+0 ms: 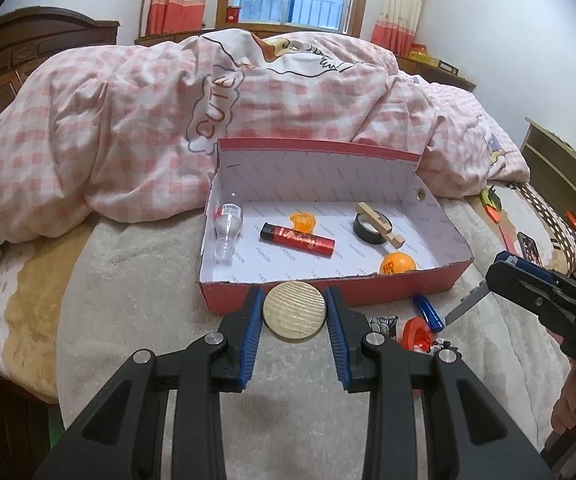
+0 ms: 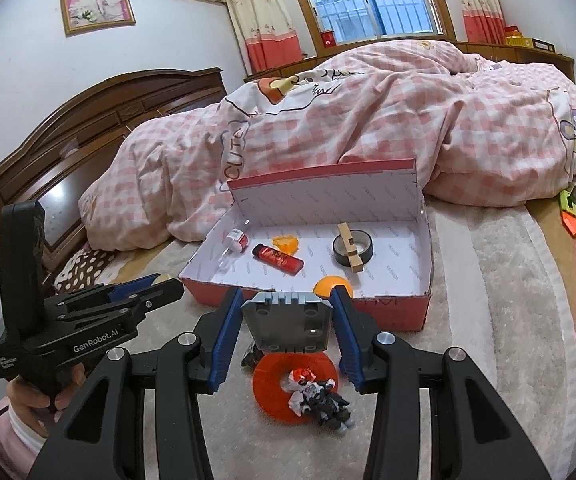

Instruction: Organize objects

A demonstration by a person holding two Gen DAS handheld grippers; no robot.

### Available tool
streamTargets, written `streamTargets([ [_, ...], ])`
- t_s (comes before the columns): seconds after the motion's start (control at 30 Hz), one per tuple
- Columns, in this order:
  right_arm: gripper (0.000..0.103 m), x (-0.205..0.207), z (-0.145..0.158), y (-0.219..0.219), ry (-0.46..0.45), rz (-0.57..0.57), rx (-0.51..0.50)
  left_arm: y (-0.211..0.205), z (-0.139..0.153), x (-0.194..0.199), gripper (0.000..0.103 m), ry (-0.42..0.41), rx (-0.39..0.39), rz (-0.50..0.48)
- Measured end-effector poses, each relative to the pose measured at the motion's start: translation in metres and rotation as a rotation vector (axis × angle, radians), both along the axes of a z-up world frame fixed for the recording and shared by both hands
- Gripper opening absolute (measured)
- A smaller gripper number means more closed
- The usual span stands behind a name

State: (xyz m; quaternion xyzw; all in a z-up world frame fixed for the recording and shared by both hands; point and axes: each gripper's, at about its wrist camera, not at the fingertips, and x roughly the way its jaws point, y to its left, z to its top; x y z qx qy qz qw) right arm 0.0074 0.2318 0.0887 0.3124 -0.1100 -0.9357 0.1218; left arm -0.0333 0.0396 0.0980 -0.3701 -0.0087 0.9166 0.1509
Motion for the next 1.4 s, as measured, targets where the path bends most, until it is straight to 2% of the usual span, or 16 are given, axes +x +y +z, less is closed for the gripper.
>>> streamTargets([
  [1.03, 0.046, -0.061, 0.01, 0.019, 0.022, -0.037, 0.04, 0.033, 0.004, -0.064, 0.031, -0.001, -0.003, -0.037],
  [1.4, 0.046, -0.106, 0.003, 0.019, 0.02, -0.055, 0.076, 0.051, -0.009, -0.113, 0.031, -0.042, -0.022, -0.01],
])
